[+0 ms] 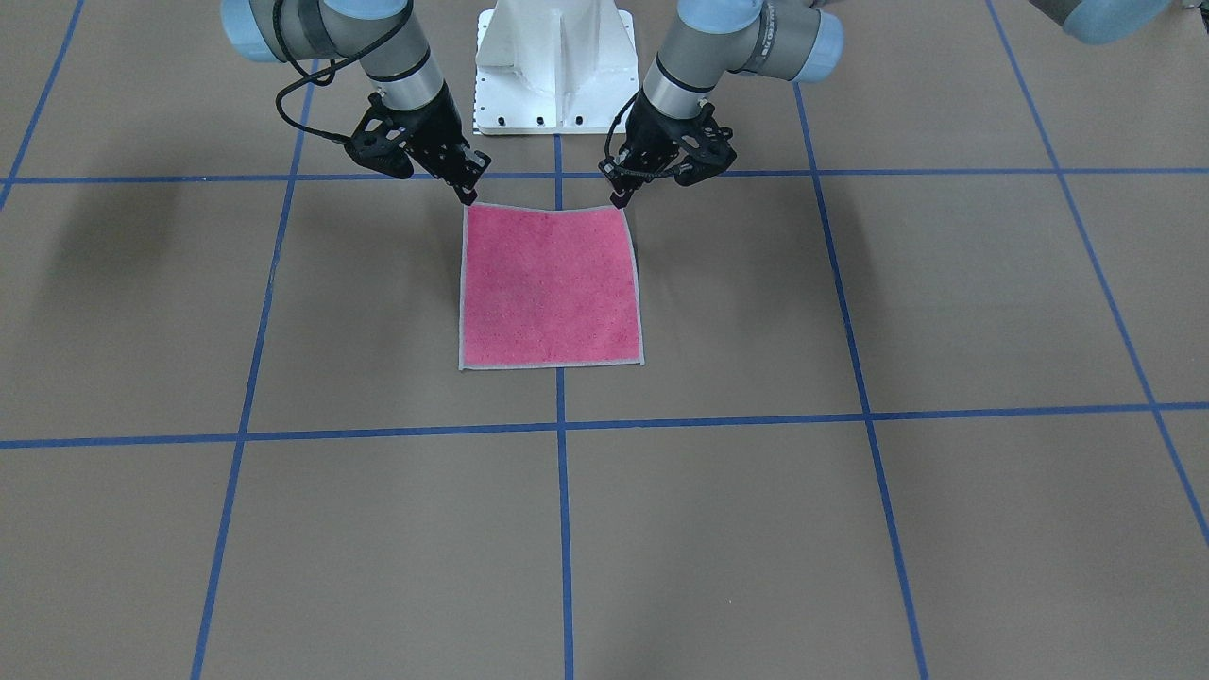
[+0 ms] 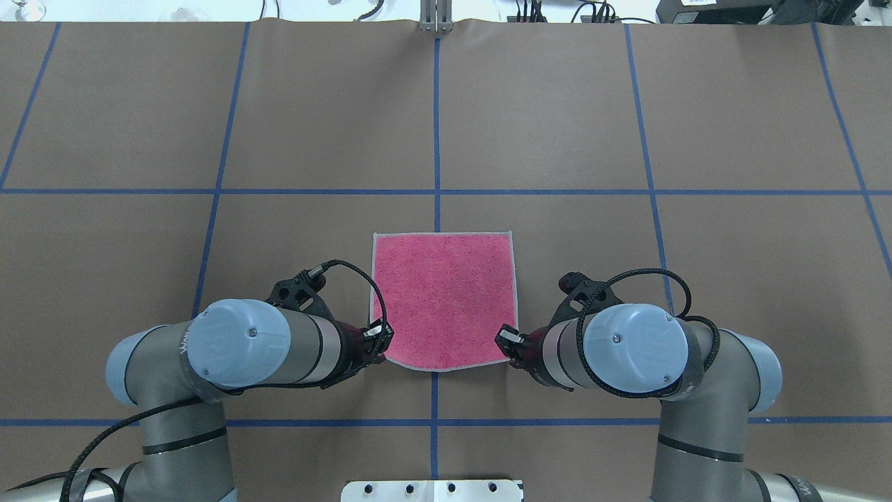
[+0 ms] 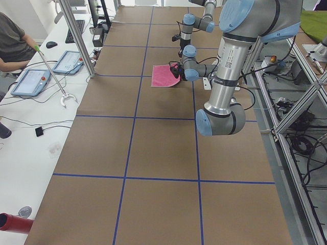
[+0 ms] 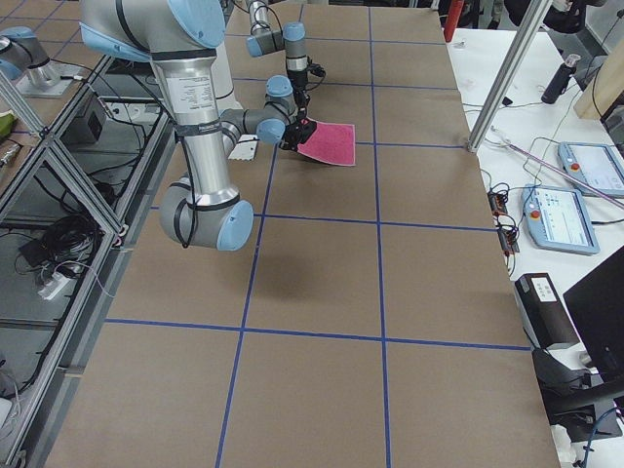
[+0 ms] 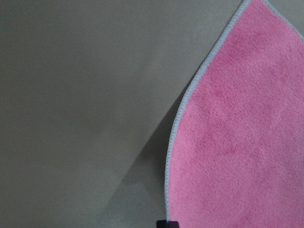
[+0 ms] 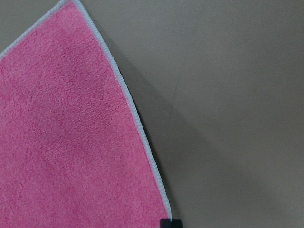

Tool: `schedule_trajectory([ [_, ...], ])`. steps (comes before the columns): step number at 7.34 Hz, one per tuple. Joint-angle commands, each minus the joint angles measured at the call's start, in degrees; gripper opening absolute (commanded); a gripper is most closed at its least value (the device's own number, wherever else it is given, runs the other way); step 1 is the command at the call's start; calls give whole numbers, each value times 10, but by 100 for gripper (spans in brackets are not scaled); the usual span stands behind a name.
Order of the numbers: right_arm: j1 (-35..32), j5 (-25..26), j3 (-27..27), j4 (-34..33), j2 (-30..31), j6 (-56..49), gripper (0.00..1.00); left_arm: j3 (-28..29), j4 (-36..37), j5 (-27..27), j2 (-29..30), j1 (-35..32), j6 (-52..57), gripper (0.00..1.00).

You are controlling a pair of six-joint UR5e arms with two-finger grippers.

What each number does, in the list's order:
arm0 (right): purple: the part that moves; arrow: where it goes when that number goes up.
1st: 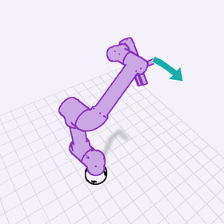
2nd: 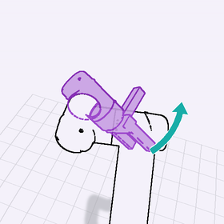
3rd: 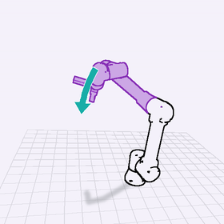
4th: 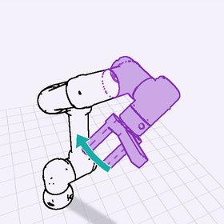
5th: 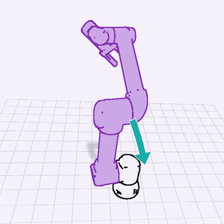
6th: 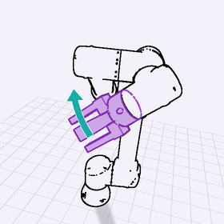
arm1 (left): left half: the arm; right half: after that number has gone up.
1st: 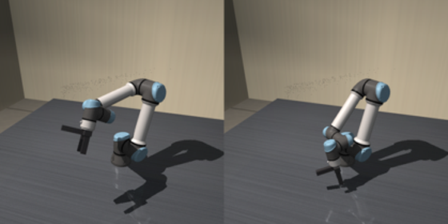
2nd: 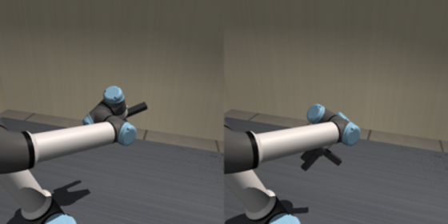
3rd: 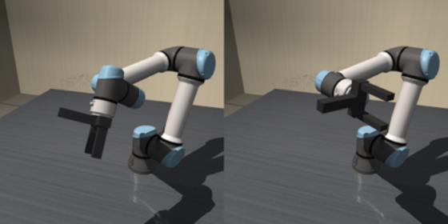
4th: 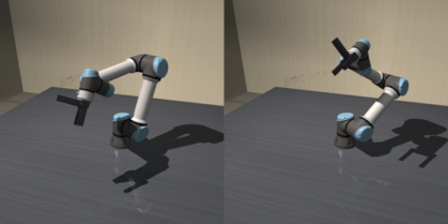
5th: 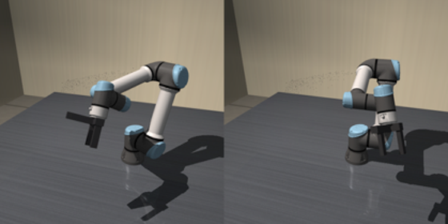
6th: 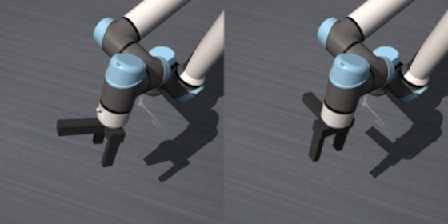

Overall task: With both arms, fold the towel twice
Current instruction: 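Grasp the near towel corners with both grippers, then lift both near corners and fold them over toward the far edge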

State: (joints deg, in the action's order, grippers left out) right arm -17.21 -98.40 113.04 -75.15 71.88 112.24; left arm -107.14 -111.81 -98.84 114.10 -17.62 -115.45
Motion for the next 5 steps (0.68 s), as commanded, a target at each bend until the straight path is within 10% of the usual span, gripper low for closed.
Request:
schedule_trajectory([
  [1, -26, -32, -1, 0, -3, 0, 0, 3, 0, -2, 1, -24, 8, 0],
  [5, -106, -101, -52, 0, -50, 4, 0, 59, 0, -6, 58, -88, 66, 0],
])
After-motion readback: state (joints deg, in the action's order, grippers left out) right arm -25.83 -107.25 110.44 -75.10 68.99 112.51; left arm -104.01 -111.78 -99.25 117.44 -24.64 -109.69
